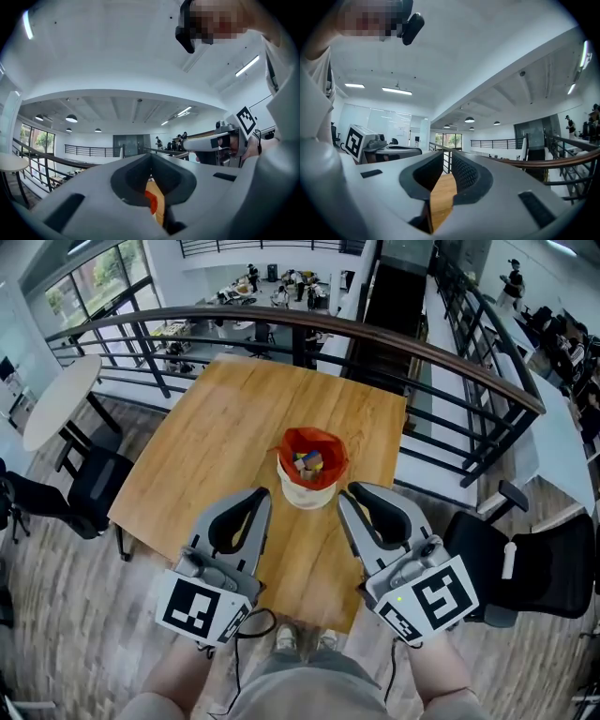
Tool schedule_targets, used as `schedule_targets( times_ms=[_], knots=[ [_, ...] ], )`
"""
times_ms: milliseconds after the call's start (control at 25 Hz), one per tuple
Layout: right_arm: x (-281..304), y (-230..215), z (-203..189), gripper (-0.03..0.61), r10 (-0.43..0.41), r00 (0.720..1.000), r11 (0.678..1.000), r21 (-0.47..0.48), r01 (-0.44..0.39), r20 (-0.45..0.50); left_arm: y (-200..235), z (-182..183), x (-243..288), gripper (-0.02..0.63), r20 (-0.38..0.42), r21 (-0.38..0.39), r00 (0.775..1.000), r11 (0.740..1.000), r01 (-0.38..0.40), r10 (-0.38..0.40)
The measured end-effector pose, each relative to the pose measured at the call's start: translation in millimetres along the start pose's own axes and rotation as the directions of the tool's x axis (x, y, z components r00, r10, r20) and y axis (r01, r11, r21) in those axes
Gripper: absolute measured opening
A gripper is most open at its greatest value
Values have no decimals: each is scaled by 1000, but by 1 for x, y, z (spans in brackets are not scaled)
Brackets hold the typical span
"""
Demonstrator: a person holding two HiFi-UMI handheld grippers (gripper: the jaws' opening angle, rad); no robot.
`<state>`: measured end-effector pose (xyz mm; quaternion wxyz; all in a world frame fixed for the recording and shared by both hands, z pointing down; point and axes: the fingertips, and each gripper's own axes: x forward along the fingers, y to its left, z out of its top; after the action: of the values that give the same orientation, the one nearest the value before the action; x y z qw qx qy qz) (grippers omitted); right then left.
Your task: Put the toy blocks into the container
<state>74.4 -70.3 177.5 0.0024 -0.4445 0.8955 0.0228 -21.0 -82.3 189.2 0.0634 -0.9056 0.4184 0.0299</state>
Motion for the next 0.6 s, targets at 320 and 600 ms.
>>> schedule_targets(
  times_ms=[320, 600],
  knots=[
    [-35, 42, 3, 58, 55, 998, 998, 39, -55, 13, -36, 8, -39, 11, -6, 2, 1000, 1000, 25, -25],
    [-59, 60, -14, 43, 59, 998, 997, 58, -58, -18, -55, -11, -65, 11, -23, -69, 999, 997, 21, -23]
  ],
)
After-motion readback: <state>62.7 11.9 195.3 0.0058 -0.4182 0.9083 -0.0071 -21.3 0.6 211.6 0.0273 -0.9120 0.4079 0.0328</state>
